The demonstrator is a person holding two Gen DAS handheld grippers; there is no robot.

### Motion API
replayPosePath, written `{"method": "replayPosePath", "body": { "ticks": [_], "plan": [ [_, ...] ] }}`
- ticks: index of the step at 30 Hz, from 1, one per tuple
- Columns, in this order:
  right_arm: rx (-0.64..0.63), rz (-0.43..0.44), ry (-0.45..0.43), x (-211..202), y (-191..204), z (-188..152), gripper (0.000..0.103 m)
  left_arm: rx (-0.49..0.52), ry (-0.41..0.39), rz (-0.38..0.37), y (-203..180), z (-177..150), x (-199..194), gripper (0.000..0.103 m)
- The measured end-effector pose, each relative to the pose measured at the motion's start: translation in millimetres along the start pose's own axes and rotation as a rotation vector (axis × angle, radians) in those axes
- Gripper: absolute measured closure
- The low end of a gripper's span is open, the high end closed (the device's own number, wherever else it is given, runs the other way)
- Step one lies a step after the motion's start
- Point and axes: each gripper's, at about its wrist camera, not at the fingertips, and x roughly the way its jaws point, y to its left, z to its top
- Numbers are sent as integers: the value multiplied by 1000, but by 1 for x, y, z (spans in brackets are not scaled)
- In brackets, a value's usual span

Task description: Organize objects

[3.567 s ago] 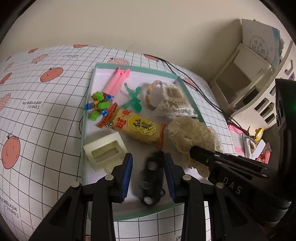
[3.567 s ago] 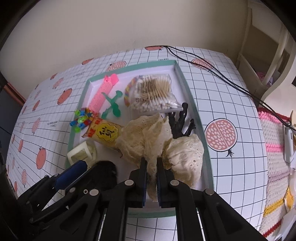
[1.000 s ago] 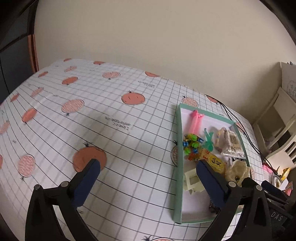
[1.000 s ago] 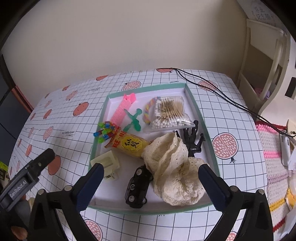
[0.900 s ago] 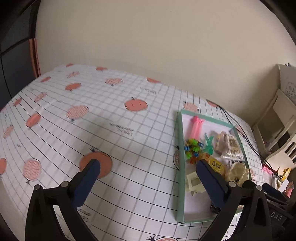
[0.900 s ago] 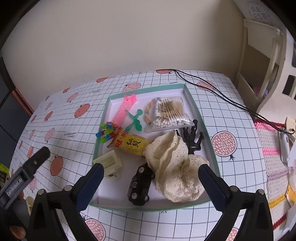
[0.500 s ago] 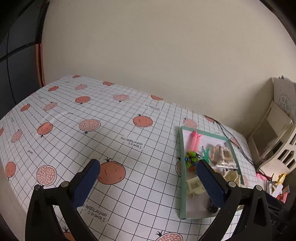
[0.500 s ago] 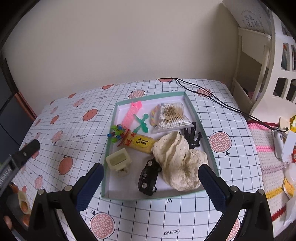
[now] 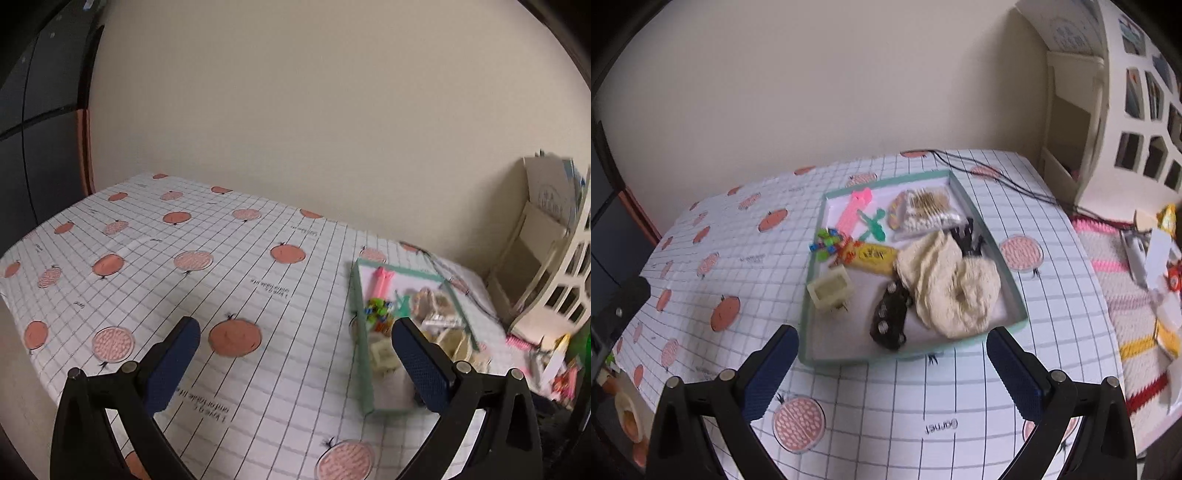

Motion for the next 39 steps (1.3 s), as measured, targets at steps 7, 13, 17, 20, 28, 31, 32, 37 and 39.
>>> {"method": "replayPosePath", "body": {
  "ticks": [7,13,17,20,28,31,32,37,39],
  "plan": [
    [-28,-27,21,6,-2,-34,0,64,51,11,-4,-45,7,0],
    [-39,-29,60,23,-6,-53,0,65,194,30,9,-87,36,0],
    [-36,-45,67,37,-6,-66,0,86,281,37,14,-104,55,0],
    [-40,-77,64,46,-6,-74,0,100,289,61,18,-110,61,0],
    [-54,-77,51,56,-9,-78,0,74,301,64,25,-114,73,0],
    [-76,-87,52,59,-7,-82,0,87,309,78,24,-118,78,0],
    [-77,-89,51,60,-5,-84,0,91,305,77,24,-118,78,0],
    [-108,-116,39,63,-2,-87,0,114,306,75,21,-122,80,0],
    [-98,-120,38,64,-2,-88,0,125,307,89,20,-121,81,0]
  ]
}}
